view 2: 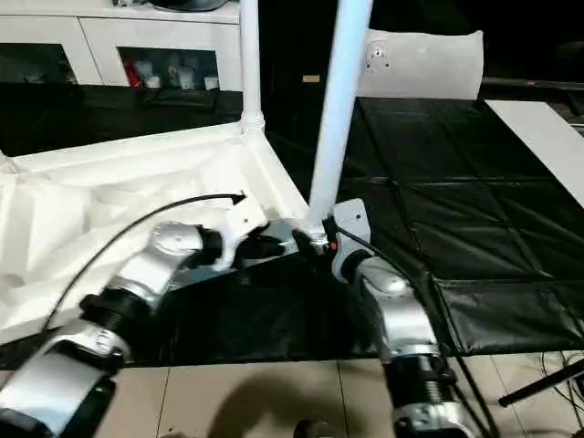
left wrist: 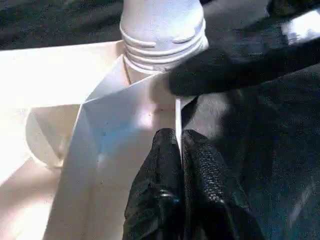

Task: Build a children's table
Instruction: Rotate leg to tighten

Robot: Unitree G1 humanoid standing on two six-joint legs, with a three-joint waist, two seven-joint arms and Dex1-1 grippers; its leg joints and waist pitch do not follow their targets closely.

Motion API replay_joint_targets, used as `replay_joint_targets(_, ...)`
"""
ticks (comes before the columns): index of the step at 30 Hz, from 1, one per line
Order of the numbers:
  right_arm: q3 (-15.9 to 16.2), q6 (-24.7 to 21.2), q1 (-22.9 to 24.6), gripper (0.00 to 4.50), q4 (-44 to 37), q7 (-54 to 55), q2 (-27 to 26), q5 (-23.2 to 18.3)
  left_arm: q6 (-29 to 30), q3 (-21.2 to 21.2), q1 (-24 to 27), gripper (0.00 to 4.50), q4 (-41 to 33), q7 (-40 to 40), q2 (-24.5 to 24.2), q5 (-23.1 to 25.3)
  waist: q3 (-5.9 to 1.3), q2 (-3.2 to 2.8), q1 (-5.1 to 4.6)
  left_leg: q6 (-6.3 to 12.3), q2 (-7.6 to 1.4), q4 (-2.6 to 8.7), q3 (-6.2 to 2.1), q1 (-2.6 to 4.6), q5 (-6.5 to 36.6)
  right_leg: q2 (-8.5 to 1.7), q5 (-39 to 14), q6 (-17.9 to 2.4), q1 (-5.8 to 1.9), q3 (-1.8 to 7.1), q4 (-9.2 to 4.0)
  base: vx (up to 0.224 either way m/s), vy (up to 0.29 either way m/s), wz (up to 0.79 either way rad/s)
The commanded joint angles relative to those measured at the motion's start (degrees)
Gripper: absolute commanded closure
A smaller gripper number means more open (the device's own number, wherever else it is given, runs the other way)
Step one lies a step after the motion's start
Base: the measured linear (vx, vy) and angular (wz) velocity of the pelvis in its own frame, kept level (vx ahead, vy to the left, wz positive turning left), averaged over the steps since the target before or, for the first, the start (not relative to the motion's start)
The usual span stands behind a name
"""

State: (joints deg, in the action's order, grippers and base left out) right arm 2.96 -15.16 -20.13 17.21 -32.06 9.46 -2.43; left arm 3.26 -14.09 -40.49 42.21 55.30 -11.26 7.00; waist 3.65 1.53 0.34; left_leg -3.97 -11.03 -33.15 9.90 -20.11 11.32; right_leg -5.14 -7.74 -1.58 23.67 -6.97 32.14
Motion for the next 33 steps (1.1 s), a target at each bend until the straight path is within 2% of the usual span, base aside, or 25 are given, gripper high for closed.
replay_joint_targets(1,4.27,2.12,0.36,0.03,-1.91,-7.68,0.96,-1.69,-2.72,-1.09,0.26,4.5,-1.39,4.16,-0.43,-1.37,-4.06,0.56,0.91,5.87,-1.81,3.42,-0.48,-0.68,8.52,-4.13,-19.75,-8.27,-4.11,3.38,-3.64,0.0,0.0,0.0)
replay_joint_targets(2,3.84,3.47,0.44,0.03,-1.6,-10.62,3.14,-1.85,-3.76,-1.63,0.4,4.5,-1.37,7.59,-1.84,-1.82,-4.12,0.49,1.02,6.65,-1.95,3.3,-0.42,-0.76,6.69,-3.93,-15.82,-9.71,-3.96,3.42,-3.07,0.0,0.0,0.0)
replay_joint_targets(4,3.62,4.7,0.37,0.03,-1.23,-14.06,5.42,-2.25,-5.0,-2.52,0.37,4.5,-0.95,11.04,-3.36,-1.83,-4.1,0.46,1.06,7.23,-2.04,3.22,-0.29,-0.68,6.45,-3.81,-14.16,-10.95,-3.89,3.48,-2.8,0.0,0.0,0.0)
replay_joint_targets(6,3.67,6.44,0.12,0.03,-0.7,-18.71,8.5,-2.67,-7.64,-3.73,0.21,4.5,-0.15,16.35,-5.35,-2.02,-4.04,0.31,1.49,7.29,-2.25,3.24,-0.23,-0.28,7.22,-3.84,-14.05,-11.9,-3.63,3.48,-2.83,0.0,0.0,0.0)
replay_joint_targets(10,4.45,8.37,-0.39,0.03,-0.07,-24.25,11.72,-3.38,-8.96,-4.12,-0.36,4.5,0.67,21.66,-6.83,-2.9,-3.89,0.23,2.26,6.72,-2.51,3.39,-0.13,0.2,8.1,-3.81,-13.44,-12.76,-3.39,3.61,-2.63,0.0,0.0,0.0)
replay_joint_targets(12,5.43,9.76,-0.93,0.03,0.14,-30.13,14.09,-5.02,-10.57,-4.97,-1.29,4.5,1.86,26.12,-8.19,-3.12,-3.76,0.45,3.05,6.11,-2.6,3.48,-0.04,0.25,9.25,-3.89,-14.83,-12.37,-3.5,3.63,-2.72,0.0,0.0,0.0)
replay_joint_targets(13,5.61,9.8,-1.02,0.03,0.02,-31.43,14.48,-5.41,-10.97,-5.25,-1.49,4.5,2.1,27.06,-8.48,-3.03,-3.74,0.34,3.38,5.81,-2.7,3.51,-0.11,0.26,9.91,-3.95,-15.79,-12.05,-3.56,3.61,-2.71,0.0,0.0,0.0)
replay_joint_targets(19,6.77,10.74,-1.78,0.03,0.57,-38.81,15.77,-7.52,-12.82,-6.99,-2.38,4.5,3.09,32.41,-9.79,-2.9,-3.52,0.73,3.83,4.75,-2.5,3.41,-0.13,-0.02,11.2,-4.04,-20.98,-10.09,-3.51,3.56,-3.07,0.0,0.0,0.0)
replay_joint_targets(20,7.58,10.78,-2.04,0.31,0.59,-41.21,16.1,-8.1,-13.72,-7.77,-2.68,4.5,3.36,33.86,-10.11,-2.5,-3.4,0.73,4.12,4.57,-2.44,3.41,-0.17,-0.02,11.59,-4.07,-23.19,-9.31,-3.45,3.53,-3.34,0.0,0.0,0.0)
replay_joint_targets(23,8.42,10.9,-2.45,0.41,0.75,-42.87,16.32,-8.42,-14.23,-8.07,-2.96,4.5,3.64,35.08,-10.07,-2.5,-3.29,0.7,4.44,4.02,-2.55,3.5,-0.26,0.22,12.31,-4.18,-25.91,-8.33,-3.2,3.53,-3.62,0.0,0.0,0.0)
replay_joint_targets(27,9.79,12.46,-3.36,0.82,2.31,-44.49,16.36,-7.68,-14.83,-8.44,-3.26,4.5,3.66,36.79,-9.74,-2.79,-3.33,0.65,4.73,3.42,-2.69,3.56,-0.26,0.45,12.43,-4.11,-25.19,-8.79,-2.98,3.56,-3.53,0.0,0.0,0.0)
replay_joint_targets(33,10.56,13.7,-4.01,1.33,3.91,-46.11,16.33,-6.99,-15.5,-9.2,-3.77,4.5,4.23,37.19,-9.61,-3.17,-3.37,0.78,4.77,3.64,-2.64,3.55,-0.28,0.08,11.87,-4.08,-22.45,-9.66,-3.29,3.56,-3.09,0.0,0.0,0.0)
